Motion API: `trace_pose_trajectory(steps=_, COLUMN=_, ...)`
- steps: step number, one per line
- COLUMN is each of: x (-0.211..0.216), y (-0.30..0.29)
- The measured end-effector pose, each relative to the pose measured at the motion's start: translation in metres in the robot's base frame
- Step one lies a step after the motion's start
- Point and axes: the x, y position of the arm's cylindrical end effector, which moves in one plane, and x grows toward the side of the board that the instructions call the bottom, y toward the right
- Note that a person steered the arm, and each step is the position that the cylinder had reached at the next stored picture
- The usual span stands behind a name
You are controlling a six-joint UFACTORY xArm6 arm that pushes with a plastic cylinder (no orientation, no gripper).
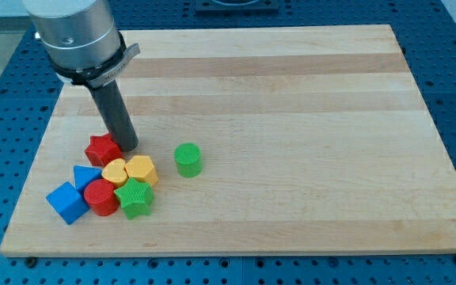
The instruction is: Slide the green circle slightly left
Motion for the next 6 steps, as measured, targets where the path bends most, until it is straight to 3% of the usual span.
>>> trace_pose_trajectory(steps=2, x=0.007, y=0.0)
trace_pose_trajectory(steps=3, x=-0.013, y=0.012)
trace_pose_trajectory(steps=6, x=-0.012, y=0.15)
